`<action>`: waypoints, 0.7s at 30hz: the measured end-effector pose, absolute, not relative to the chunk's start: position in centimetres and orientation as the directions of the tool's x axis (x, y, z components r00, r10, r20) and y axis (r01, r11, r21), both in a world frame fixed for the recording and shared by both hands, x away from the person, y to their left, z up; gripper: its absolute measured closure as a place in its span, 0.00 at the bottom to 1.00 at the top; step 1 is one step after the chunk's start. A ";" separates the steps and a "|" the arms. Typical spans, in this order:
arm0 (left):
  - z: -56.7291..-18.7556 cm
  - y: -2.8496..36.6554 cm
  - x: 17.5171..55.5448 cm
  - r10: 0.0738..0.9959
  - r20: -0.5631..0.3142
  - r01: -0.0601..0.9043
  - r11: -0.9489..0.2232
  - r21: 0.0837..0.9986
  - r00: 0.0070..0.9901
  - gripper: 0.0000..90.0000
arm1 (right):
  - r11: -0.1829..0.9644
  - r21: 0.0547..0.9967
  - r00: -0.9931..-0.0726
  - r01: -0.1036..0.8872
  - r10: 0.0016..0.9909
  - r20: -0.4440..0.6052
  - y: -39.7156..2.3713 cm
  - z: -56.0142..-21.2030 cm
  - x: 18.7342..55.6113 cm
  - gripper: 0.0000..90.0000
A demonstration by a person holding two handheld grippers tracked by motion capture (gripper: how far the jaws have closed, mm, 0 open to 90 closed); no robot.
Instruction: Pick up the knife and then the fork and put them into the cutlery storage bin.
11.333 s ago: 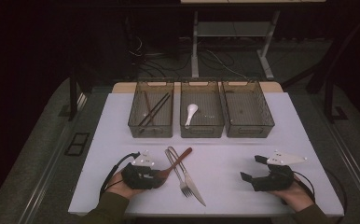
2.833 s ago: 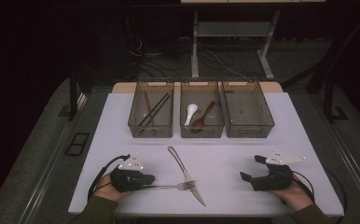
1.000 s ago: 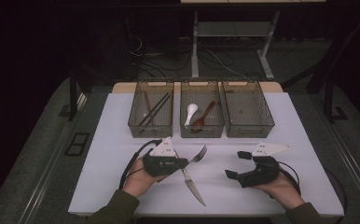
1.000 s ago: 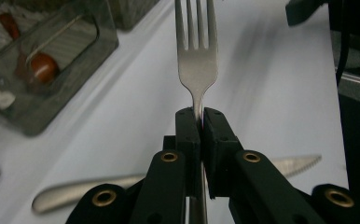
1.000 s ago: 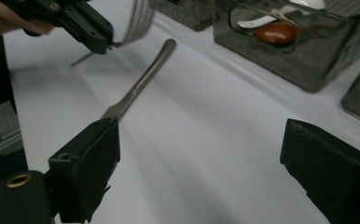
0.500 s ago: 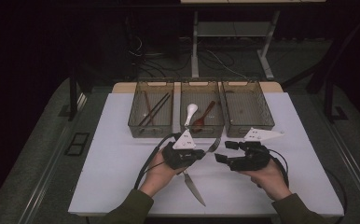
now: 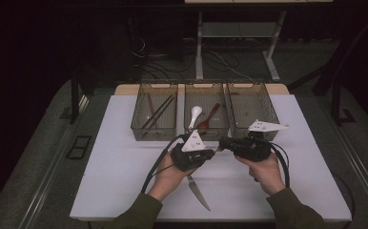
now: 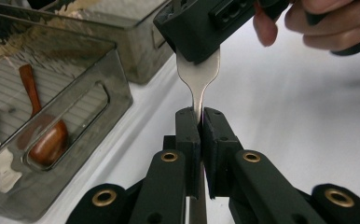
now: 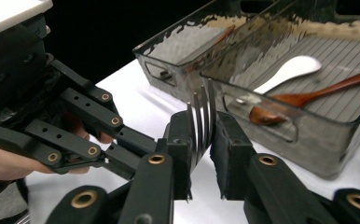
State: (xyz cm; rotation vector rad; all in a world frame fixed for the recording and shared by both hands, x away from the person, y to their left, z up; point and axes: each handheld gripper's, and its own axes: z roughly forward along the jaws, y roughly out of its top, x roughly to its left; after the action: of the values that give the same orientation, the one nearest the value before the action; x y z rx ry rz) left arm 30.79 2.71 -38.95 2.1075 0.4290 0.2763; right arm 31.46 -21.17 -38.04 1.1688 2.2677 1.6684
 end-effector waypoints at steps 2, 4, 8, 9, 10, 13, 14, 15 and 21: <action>-38.7 3.0 30.9 0.400 0.016 0.197 -0.485 0.852 0.916 0.95 | 0.107 0.856 -0.707 0.506 0.620 0.340 -21.2 -37.8 31.4 0.88; -38.6 3.1 30.9 0.396 -0.007 0.205 -0.462 0.863 0.918 0.94 | 0.094 0.861 -0.707 0.501 0.619 0.344 -21.3 -37.6 31.5 0.91; -38.6 3.0 30.9 0.394 -0.010 0.203 -0.450 0.870 0.919 0.91 | 0.065 0.867 -0.706 0.494 0.612 0.357 -21.4 -37.5 31.8 0.97; -38.7 3.0 30.9 0.390 -0.017 0.206 -0.448 0.870 0.921 0.90 | 0.072 0.869 -0.709 0.490 0.612 0.349 -21.4 -37.5 31.8 0.97; -38.7 3.0 30.9 0.389 -0.022 0.210 -0.448 0.869 0.921 0.89 | 0.070 0.868 -0.709 0.491 0.611 0.352 -21.3 -37.5 31.9 0.97; -38.8 3.3 30.9 0.394 -0.044 0.230 -0.438 0.869 0.918 0.79 | 0.071 0.869 -0.709 0.490 0.612 0.350 -21.3 -37.4 32.0 0.97; -38.8 3.5 30.9 0.400 -0.049 0.235 -0.431 0.871 0.915 0.76 | 0.076 0.869 -0.709 0.489 0.615 0.346 -21.4 -37.3 32.1 0.97; -38.8 3.7 30.9 0.405 -0.054 0.240 -0.425 0.873 0.913 0.73 | 0.078 0.868 -0.704 0.490 0.623 0.341 -21.6 -37.2 32.2 0.97; -39.1 5.6 31.1 0.411 -0.067 0.255 -0.420 0.871 0.909 0.59 | 0.059 0.863 -0.653 0.502 0.680 0.333 -23.3 -36.0 33.2 0.97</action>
State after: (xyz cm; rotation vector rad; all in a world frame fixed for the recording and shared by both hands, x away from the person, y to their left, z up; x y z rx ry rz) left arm 31.07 5.60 -39.15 2.0283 0.4795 0.1890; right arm 33.25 -23.33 -36.04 1.2210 2.1624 1.6471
